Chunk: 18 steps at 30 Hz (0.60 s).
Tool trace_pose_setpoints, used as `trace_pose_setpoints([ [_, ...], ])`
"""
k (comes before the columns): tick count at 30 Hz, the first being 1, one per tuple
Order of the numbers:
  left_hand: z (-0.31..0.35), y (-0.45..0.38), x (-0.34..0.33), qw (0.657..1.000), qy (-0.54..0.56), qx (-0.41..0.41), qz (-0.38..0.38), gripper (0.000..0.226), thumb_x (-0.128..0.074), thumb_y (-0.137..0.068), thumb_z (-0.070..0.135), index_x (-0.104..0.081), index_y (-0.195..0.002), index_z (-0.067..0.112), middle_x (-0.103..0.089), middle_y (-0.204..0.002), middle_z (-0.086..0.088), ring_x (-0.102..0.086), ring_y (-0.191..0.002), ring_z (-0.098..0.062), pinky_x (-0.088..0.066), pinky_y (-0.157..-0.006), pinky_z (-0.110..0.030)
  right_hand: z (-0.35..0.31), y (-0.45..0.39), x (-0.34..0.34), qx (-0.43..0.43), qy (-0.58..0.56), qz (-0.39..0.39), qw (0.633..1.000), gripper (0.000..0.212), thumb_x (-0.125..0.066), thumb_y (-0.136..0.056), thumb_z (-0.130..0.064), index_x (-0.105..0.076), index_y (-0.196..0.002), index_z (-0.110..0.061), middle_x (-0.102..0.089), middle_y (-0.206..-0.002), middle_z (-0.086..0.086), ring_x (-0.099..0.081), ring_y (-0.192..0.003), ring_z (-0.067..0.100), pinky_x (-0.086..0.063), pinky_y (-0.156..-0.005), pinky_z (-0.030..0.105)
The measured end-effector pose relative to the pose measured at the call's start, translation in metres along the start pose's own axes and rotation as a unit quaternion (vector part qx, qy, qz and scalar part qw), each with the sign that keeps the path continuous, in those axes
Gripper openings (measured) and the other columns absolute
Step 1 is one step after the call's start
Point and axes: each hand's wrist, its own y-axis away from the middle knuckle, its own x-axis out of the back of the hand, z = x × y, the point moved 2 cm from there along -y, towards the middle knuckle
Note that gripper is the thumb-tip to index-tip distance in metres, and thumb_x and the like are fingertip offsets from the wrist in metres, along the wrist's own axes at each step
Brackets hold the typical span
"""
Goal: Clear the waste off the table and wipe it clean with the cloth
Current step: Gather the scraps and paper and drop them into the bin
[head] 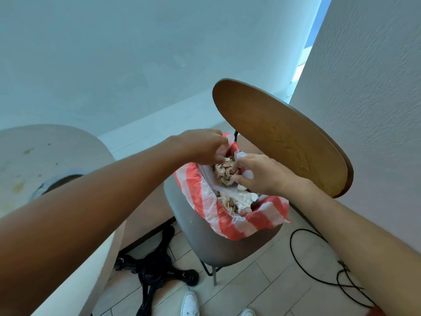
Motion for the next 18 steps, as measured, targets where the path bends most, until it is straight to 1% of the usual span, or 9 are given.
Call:
trace_pose_setpoints([
  [3, 0.002, 0.025, 0.015, 0.999, 0.0, 0.032, 0.02, 0.043, -0.059, -0.093, 0.05, -0.057, -0.131, 0.029, -0.056, -0.131, 0.004, -0.056, -0.117, -0.019, -0.051, -0.092, -0.04, -0.013, 0.005, 0.017, 0.025, 0.011, 0.009, 1.0, 0.035, -0.061, -0.093, -0.053, -0.06, -0.123, -0.035, -0.06, -0.122, -0.012, -0.059, -0.104, 0.011, -0.056, -0.087, 0.036],
  [5, 0.008, 0.048, 0.023, 0.997, 0.006, 0.057, 0.042, 0.043, -0.059, -0.093, 0.052, -0.057, -0.131, 0.031, -0.055, -0.133, 0.004, -0.055, -0.119, -0.019, -0.05, -0.094, -0.042, -0.024, 0.014, 0.03, 0.049, 0.015, 0.012, 0.999, 0.034, -0.061, -0.092, -0.052, -0.06, -0.122, -0.036, -0.06, -0.124, -0.012, -0.058, -0.106, 0.011, -0.056, -0.089, 0.038],
  [8, 0.017, 0.081, 0.034, 0.994, 0.009, 0.09, 0.066, 0.045, -0.059, -0.093, 0.054, -0.056, -0.131, 0.032, -0.054, -0.135, 0.004, -0.054, -0.121, -0.018, -0.049, -0.096, -0.042, -0.036, 0.023, 0.048, 0.077, 0.021, 0.021, 0.997, 0.031, -0.059, -0.09, -0.057, -0.061, -0.115, -0.04, -0.06, -0.12, -0.015, -0.06, -0.102, 0.01, -0.056, -0.087, 0.041],
  [11, 0.027, 0.118, 0.042, 0.988, 0.013, 0.128, 0.083, 0.045, -0.058, -0.093, 0.052, -0.056, -0.132, 0.031, -0.053, -0.135, 0.005, -0.053, -0.122, -0.018, -0.048, -0.095, -0.039, -0.053, 0.034, 0.061, 0.113, 0.024, 0.03, 0.993, 0.04, -0.051, -0.083, -0.067, -0.06, -0.113, -0.042, -0.062, -0.114, -0.016, -0.061, -0.101, 0.009, -0.056, -0.087, 0.042],
  [15, 0.036, 0.164, 0.049, 0.979, 0.03, 0.174, 0.106, 0.042, -0.058, -0.093, 0.052, -0.056, -0.131, 0.034, -0.053, -0.134, 0.006, -0.053, -0.122, -0.017, -0.047, -0.097, -0.043, -0.077, 0.042, 0.071, 0.156, 0.033, 0.036, 0.986, 0.035, -0.059, -0.09, -0.06, -0.061, -0.118, -0.04, -0.06, -0.115, -0.013, -0.06, -0.102, 0.01, -0.054, -0.092, 0.042],
  [18, 0.041, 0.204, 0.055, 0.97, 0.036, 0.205, 0.127, 0.041, -0.058, -0.094, 0.051, -0.056, -0.13, 0.034, -0.052, -0.136, 0.007, -0.053, -0.122, -0.015, -0.045, -0.096, -0.037, -0.103, 0.05, 0.073, 0.192, 0.033, 0.039, 0.98, 0.035, -0.06, -0.09, -0.06, -0.061, -0.119, -0.04, -0.06, -0.116, -0.014, -0.059, -0.107, 0.011, -0.051, -0.096, 0.042],
])
